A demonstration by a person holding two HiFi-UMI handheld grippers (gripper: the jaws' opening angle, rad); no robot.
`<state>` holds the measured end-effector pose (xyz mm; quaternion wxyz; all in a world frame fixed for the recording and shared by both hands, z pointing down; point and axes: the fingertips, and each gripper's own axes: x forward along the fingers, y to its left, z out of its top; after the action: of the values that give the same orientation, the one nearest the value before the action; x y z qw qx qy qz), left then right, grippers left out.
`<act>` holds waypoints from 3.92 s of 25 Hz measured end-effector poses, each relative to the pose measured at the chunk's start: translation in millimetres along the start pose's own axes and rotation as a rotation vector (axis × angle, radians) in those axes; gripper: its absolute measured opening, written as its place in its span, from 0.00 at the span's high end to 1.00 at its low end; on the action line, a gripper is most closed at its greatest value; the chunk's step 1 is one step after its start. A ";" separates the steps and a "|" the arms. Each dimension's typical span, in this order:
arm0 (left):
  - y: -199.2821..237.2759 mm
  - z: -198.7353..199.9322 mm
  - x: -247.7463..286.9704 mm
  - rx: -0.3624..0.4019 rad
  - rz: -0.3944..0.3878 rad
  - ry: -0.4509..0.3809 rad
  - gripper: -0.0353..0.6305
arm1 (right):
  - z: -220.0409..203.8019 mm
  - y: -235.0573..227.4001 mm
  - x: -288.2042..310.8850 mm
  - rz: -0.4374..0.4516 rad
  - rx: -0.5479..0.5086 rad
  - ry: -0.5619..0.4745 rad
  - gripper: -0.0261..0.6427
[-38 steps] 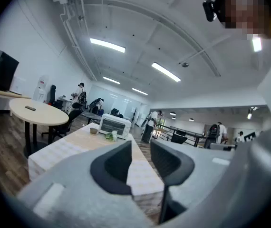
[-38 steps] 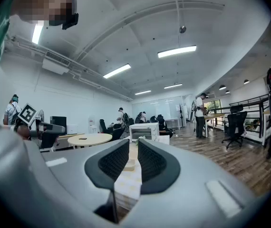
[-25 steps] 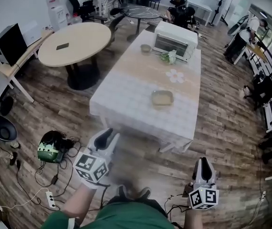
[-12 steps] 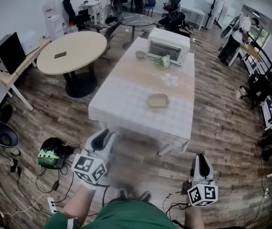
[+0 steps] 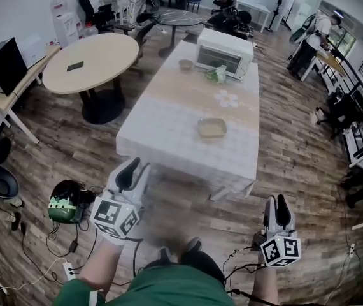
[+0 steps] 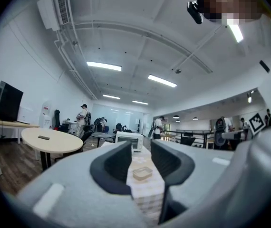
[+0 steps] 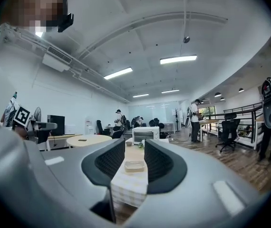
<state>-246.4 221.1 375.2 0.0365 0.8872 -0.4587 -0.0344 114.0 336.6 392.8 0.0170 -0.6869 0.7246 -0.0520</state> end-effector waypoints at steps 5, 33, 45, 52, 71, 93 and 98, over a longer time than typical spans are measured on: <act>13.2 0.1 25.6 0.019 0.026 -0.011 0.74 | -1.5 -13.8 28.0 -0.009 -0.004 -0.002 0.80; 21.5 -38.7 277.4 0.093 0.088 0.141 0.73 | -31.5 -136.4 273.3 0.116 0.135 0.069 0.80; 104.0 -95.6 396.2 -0.002 -0.058 0.241 0.73 | -49.6 -145.1 373.1 -0.017 0.135 0.146 0.80; 165.4 -121.6 445.8 -0.040 -0.146 0.298 0.73 | -66.7 -123.1 442.3 -0.052 0.146 0.223 0.80; 199.9 -169.0 525.3 -0.061 -0.137 0.399 0.73 | -233.5 -139.5 570.1 0.126 0.185 0.622 0.80; 196.2 -201.7 543.3 -0.149 -0.067 0.457 0.74 | -335.3 -130.8 593.3 0.331 0.642 0.899 0.81; 196.7 -200.1 540.6 -0.164 -0.060 0.453 0.75 | -332.3 -135.0 594.7 0.306 0.708 0.875 0.86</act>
<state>-75.2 -327.1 578.2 0.2091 0.8795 -0.4081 0.1272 183.2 -246.2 764.2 -0.0481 -0.4413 0.6938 -0.5671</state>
